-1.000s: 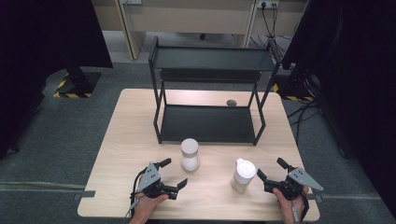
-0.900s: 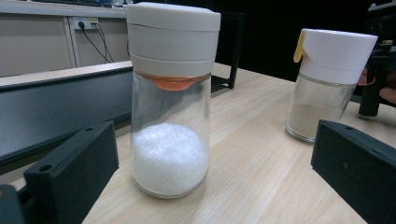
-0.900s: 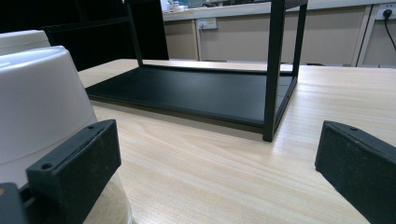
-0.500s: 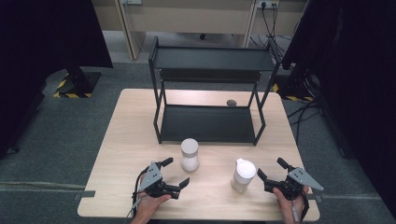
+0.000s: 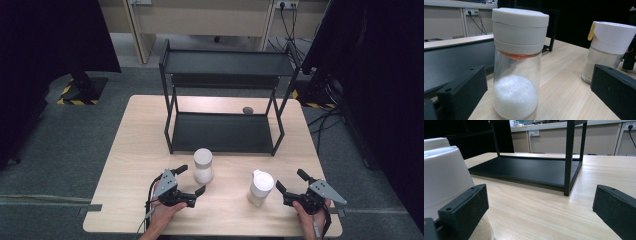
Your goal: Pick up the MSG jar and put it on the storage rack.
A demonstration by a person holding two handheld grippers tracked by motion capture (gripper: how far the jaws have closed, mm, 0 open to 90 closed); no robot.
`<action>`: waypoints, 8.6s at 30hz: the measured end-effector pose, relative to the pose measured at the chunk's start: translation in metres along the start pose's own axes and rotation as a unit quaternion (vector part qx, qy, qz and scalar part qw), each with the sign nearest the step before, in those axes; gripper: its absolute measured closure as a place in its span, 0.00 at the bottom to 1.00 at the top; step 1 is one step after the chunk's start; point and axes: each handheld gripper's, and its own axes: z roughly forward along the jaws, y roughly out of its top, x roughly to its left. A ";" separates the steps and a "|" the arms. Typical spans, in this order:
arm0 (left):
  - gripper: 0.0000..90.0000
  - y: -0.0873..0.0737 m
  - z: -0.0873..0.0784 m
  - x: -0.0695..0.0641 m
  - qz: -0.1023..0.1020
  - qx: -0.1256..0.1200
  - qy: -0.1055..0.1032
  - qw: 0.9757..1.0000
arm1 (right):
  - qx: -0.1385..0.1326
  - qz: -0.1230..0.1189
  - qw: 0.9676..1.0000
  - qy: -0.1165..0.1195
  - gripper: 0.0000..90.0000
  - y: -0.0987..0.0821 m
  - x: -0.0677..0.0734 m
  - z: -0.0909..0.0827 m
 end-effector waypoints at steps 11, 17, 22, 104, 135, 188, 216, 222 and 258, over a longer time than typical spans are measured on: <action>0.00 0.008 0.018 0.003 0.005 0.005 0.003 1.000 | -0.002 0.004 1.000 0.001 0.01 -0.001 -0.001 -0.001; 0.00 0.012 0.025 0.006 0.008 0.010 0.003 1.000 | -0.002 0.006 1.000 0.001 0.01 -0.001 -0.001 -0.001; 0.02 0.015 0.030 0.009 0.006 0.009 0.005 1.000 | -0.003 0.006 1.000 0.001 0.01 -0.001 -0.001 -0.001; 0.39 0.079 0.039 0.015 0.016 0.026 0.005 1.000 | -0.003 0.013 1.000 0.009 0.01 -0.002 -0.003 0.000; 0.39 0.156 0.044 0.031 0.024 0.029 -0.020 0.999 | -0.002 0.016 1.000 0.009 0.01 -0.003 -0.004 0.000; 0.39 0.334 0.047 0.056 0.033 0.024 0.019 0.999 | -0.002 0.020 1.000 0.012 0.01 -0.003 -0.004 0.001; 0.39 0.376 0.089 0.059 0.018 0.015 0.112 0.993 | -0.004 0.020 1.000 0.012 0.01 -0.003 -0.004 0.000; 0.39 0.377 0.103 0.061 0.016 0.017 0.134 0.991 | -0.003 0.021 1.000 0.013 0.01 -0.003 -0.005 0.001; 0.39 0.366 0.149 0.066 0.017 0.019 0.202 0.979 | -0.001 0.019 1.000 0.021 0.01 -0.003 -0.005 0.002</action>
